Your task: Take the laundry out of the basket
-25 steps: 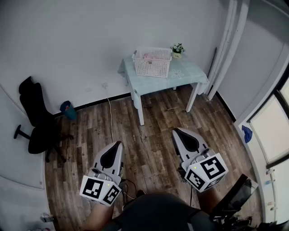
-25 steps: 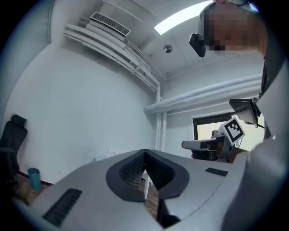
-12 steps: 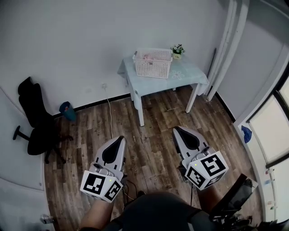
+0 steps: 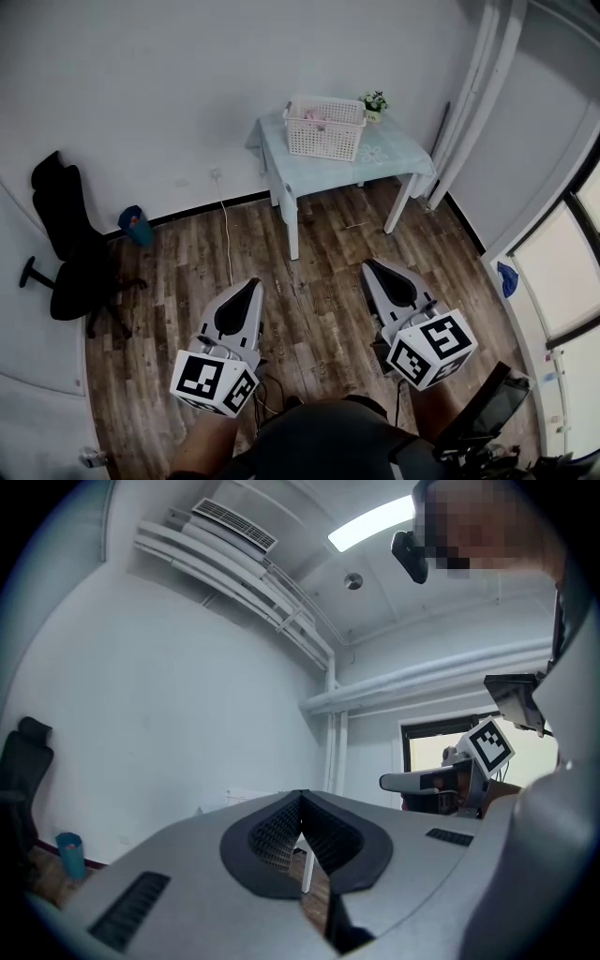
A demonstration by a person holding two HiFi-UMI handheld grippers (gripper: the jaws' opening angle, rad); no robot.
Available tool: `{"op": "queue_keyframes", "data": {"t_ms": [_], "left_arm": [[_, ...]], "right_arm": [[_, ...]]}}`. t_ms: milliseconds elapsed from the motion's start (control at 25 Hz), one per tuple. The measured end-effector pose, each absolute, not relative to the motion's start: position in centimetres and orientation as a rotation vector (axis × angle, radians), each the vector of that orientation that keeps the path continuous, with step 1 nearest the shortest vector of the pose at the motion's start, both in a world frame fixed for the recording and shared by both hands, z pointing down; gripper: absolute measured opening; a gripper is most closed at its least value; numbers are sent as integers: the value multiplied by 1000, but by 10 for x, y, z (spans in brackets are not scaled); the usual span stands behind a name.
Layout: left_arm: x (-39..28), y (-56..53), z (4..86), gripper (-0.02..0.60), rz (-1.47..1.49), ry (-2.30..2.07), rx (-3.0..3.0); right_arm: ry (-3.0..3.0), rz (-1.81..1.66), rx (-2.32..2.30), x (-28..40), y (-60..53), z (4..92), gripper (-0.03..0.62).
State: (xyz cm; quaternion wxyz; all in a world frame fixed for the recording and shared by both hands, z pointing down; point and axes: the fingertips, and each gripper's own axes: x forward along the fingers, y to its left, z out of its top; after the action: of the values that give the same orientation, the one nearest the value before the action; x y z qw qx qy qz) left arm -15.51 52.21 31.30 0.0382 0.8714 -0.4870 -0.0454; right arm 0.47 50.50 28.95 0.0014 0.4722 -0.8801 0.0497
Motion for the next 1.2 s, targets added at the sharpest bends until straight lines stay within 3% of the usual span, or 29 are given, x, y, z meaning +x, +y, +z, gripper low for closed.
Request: {"op": "queue_keyframes", "data": {"t_ms": [600,1200], "left_arm": [[-159,442,329,9,-22,-1585,2616],[-94,309,325,9,75,-1661,2562]], "right_arm": [[-2759,172,1471,5,427,306,17],[-2819,210,1441,80,285,302,18]]}}
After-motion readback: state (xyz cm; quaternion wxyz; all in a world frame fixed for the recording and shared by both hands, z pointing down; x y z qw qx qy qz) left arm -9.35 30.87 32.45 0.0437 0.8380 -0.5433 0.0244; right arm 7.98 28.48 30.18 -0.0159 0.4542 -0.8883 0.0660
